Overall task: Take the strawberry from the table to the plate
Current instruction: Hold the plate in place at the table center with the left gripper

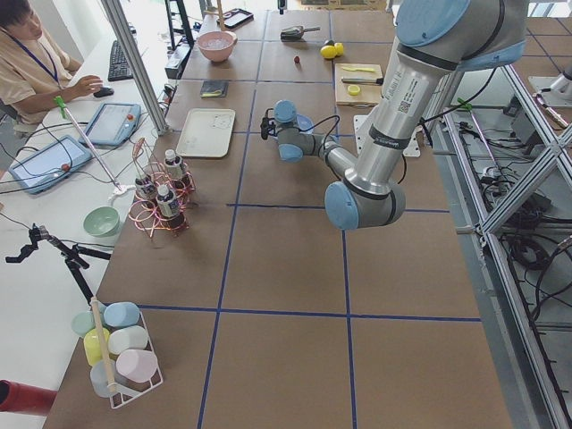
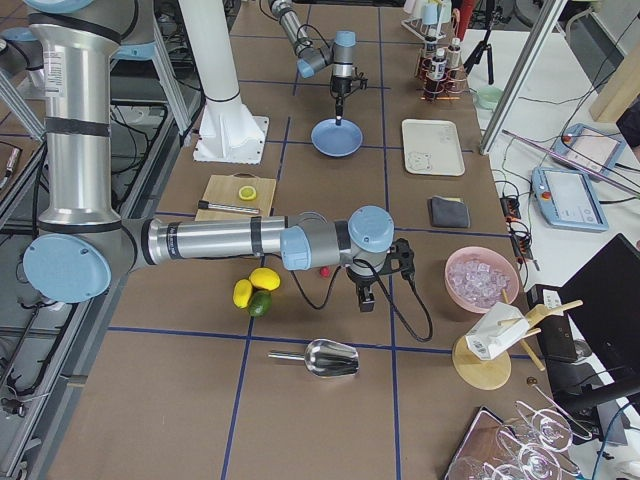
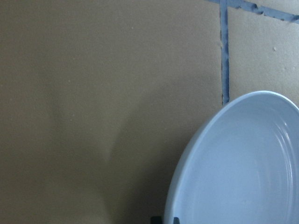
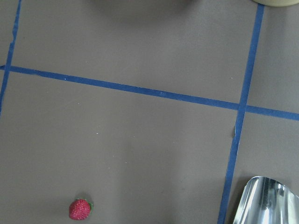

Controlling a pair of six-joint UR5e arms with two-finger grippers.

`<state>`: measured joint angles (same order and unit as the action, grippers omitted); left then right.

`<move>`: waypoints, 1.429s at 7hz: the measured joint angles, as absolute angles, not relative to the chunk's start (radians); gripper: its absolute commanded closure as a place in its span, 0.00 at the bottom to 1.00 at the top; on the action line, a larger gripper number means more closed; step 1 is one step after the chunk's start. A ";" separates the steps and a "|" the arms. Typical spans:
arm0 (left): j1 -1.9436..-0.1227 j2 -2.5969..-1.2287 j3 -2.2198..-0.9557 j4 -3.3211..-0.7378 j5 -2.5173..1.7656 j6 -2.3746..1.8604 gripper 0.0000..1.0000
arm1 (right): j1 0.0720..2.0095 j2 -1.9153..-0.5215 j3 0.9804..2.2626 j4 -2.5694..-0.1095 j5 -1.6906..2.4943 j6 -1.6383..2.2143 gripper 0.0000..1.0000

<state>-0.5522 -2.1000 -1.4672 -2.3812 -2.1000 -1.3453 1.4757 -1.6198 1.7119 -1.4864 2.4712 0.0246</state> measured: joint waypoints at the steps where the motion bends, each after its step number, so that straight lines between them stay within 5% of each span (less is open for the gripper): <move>1: -0.552 -2.102 -1.461 -2.388 -2.100 -1.345 1.00 | 1.476 -1.620 1.712 -1.486 2.471 0.025 0.00; 9: -0.545 -2.112 -1.444 -2.396 -2.096 -1.345 1.00 | 1.476 -1.620 1.712 -1.486 2.471 0.025 0.00; 10: -0.545 -2.112 -1.443 -2.396 -2.091 -1.345 0.87 | 1.476 -1.620 1.712 -1.486 2.471 0.025 0.00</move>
<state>-0.5449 -2.1123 -1.4428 -2.3960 -2.0910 -1.3446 1.4757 -1.6199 1.7119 -1.4864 2.4712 0.0245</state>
